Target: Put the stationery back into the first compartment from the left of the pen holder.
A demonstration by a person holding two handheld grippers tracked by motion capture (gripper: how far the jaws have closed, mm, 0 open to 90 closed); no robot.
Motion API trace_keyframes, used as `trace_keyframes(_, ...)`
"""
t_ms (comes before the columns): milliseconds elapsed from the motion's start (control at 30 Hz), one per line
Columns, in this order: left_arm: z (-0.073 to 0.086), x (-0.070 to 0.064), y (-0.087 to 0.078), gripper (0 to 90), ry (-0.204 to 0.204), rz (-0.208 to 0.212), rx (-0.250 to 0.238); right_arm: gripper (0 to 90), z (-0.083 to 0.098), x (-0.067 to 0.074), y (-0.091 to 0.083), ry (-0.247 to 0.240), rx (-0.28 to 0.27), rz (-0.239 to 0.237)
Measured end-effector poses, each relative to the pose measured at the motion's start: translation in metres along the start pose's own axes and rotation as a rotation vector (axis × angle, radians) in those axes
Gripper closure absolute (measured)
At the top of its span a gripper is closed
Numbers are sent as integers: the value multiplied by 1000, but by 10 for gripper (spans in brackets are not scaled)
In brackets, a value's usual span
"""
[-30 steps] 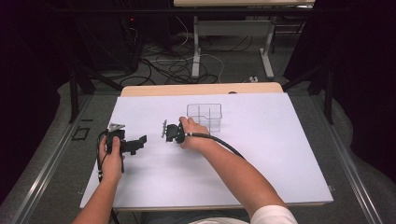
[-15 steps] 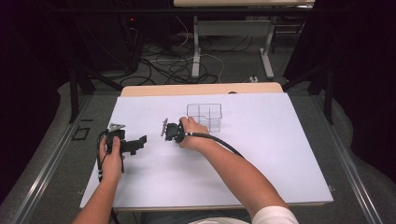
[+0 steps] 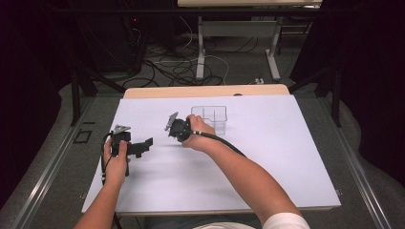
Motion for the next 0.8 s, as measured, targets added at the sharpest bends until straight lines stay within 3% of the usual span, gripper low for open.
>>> trace_keyframes(133, -2, 1, 1, 3, -30, -23, -1, 797, -1, -6, -7, 45, -29, 12)
trace_keyframes(233, -3, 3, 2, 3, -59, -27, -4, 797, -2, -10, -12, 93, -83, 22)
trace_keyframes(433, 0, 2, 3, 3, -35, -24, 12, 797, -4, -17, -23, 198, -200, 43)
trace_keyframes(800, 3, -1, 8, 3, -10, -21, 23, 797, -7, -22, -39, 294, -357, 88)
Point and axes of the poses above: each handheld gripper's, and its own axes: y roughly forward along the jaws, z roughly out of its underside, x roughly to its left, the point moved 4 cm from there along y, roughly forward along the jaws, and after that the axes turned 14 degrees about -x, right-handed, at the moved point
